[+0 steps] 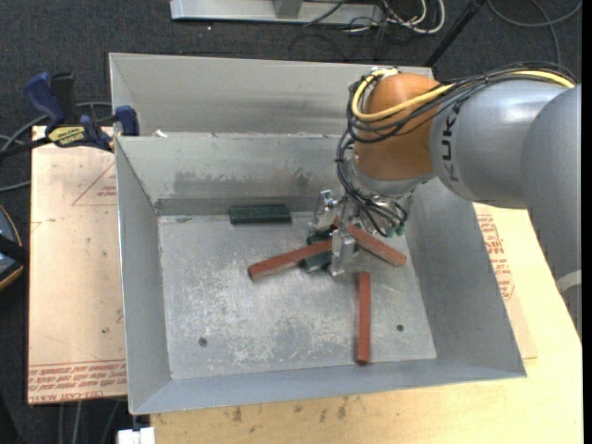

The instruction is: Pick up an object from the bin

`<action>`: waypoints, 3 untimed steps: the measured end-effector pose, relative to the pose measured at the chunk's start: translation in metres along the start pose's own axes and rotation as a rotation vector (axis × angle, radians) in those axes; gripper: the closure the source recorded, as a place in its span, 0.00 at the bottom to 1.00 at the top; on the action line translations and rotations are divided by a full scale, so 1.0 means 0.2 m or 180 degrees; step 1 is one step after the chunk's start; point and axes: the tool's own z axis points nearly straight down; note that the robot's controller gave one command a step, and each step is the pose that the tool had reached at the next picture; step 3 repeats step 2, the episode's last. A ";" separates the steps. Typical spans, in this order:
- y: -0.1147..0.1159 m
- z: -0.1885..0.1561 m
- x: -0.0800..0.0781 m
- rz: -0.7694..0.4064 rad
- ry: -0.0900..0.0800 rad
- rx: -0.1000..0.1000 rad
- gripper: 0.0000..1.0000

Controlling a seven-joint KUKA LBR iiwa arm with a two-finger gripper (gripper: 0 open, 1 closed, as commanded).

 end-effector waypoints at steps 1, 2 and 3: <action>0.00 -0.03 0.01 -0.0001 0.0028 -0.0005 1.00; 0.01 -0.17 0.02 -0.0001 0.0070 -0.0008 1.00; 0.01 -0.17 0.02 -0.0001 0.0070 -0.0008 1.00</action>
Offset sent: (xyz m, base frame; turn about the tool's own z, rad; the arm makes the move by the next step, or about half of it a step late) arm 0.0000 0.0000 0.0206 0.0000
